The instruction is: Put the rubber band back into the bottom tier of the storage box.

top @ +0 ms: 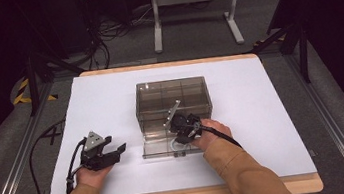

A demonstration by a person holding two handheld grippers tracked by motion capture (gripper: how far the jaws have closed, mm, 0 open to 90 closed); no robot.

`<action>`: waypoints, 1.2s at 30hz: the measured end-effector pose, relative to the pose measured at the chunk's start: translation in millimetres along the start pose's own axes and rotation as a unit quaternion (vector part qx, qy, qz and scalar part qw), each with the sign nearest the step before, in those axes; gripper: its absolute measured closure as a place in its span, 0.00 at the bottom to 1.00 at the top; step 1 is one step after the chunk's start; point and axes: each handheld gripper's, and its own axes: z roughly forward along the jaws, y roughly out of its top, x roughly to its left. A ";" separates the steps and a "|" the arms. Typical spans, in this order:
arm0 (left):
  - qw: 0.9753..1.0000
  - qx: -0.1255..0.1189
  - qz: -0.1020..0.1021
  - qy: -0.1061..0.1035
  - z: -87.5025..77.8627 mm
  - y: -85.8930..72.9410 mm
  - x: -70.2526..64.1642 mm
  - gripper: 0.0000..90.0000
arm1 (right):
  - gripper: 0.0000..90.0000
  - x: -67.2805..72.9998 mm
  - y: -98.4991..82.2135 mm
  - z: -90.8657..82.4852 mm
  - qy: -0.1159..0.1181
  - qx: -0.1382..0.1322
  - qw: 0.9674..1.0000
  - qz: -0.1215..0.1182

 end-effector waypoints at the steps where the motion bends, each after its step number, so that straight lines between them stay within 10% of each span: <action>1: 1.000 0.000 0.000 0.001 0.0 0.0 -0.1 0.39 | 0.84 -0.1 0.3 -0.4 0.000 -0.005 1.000 -0.003; 36: 1.000 0.001 0.001 0.000 -0.7 -0.3 -0.2 0.39 | 1.00 28.0 -13.9 -44.4 0.030 -0.048 0.997 -0.052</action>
